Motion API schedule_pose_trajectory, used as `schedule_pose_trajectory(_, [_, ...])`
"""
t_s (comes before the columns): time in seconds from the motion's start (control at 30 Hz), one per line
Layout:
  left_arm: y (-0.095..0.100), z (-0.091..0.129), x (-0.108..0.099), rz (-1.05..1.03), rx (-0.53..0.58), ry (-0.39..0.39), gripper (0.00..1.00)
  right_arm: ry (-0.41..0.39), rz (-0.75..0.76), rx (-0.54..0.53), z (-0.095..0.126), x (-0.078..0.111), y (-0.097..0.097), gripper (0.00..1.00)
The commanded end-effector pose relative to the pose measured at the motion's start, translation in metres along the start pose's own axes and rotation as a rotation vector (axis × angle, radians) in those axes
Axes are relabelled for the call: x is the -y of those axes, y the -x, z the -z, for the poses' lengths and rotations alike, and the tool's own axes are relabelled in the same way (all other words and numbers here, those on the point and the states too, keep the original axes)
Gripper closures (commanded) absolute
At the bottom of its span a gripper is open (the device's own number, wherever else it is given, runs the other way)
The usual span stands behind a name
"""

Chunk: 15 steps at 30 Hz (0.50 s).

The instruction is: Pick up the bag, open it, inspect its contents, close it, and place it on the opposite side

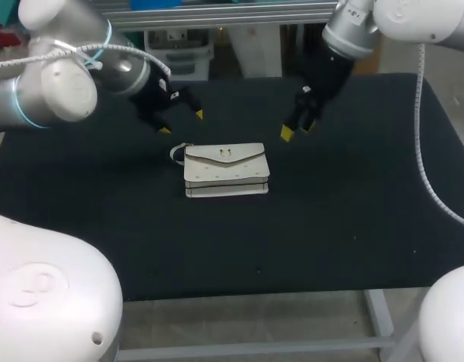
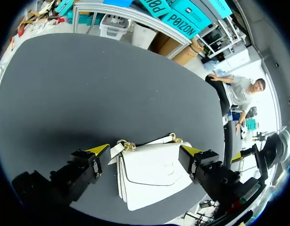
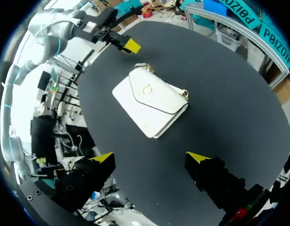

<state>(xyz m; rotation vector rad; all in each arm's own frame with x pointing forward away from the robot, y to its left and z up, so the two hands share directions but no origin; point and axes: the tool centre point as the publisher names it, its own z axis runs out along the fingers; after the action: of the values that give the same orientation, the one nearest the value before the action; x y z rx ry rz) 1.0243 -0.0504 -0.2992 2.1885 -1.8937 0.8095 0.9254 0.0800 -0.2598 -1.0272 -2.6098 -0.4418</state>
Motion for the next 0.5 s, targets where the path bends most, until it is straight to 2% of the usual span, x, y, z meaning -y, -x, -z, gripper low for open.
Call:
schedule_pose_trajectory(0.03, [0.001, -0.004, -0.005, 0.341, 0.177, -0.002, 0.0, 0.012, -0.154, 0.005, -0.009, 0.007, -0.005, 0.0])
schedule_pose_trajectory(0.23, [0.01, -0.01, -0.003, 0.349, 0.164, 0.117, 0.0, 0.014, -0.287, -0.03, -0.016, 0.018, 0.0, 0.0])
schedule_pose_trajectory(0.5, [0.018, -0.012, -0.01, 0.25, 0.101, 0.282, 0.0, 0.001, -0.34, -0.064, -0.025, 0.028, 0.005, 0.0])
